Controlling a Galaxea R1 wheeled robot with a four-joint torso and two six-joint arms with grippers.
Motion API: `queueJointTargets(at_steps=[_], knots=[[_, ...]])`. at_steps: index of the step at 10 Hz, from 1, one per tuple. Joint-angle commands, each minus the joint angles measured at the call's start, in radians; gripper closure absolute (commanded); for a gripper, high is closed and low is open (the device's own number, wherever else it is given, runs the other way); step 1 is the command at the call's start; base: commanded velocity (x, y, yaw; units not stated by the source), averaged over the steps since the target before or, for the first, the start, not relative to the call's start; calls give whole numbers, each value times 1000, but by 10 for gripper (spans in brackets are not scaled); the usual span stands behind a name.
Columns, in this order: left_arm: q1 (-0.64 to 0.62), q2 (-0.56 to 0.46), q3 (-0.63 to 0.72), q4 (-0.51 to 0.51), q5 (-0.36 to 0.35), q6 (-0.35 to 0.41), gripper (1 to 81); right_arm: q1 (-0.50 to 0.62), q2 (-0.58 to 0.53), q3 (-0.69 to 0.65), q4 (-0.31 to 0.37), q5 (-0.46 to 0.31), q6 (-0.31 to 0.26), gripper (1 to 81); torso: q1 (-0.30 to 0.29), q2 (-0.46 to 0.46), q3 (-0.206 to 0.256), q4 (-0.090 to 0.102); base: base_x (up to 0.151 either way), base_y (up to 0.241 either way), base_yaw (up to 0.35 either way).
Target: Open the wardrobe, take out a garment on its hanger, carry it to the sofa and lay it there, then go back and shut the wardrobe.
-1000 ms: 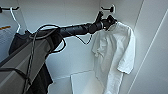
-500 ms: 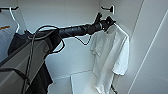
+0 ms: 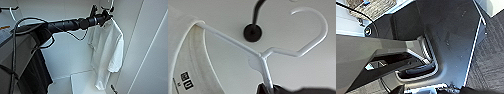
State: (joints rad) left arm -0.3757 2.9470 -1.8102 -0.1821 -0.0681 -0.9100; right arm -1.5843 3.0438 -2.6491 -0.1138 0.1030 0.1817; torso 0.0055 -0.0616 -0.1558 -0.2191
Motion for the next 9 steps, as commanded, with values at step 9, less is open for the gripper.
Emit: queueJointTargets(at_steps=[9], knots=[[-240, -43, 38, 43, 17, 20, 811, 31, 3, 9, -9, -45, 1, 10, 0, 0, 0, 171, 0, 0, 0]])
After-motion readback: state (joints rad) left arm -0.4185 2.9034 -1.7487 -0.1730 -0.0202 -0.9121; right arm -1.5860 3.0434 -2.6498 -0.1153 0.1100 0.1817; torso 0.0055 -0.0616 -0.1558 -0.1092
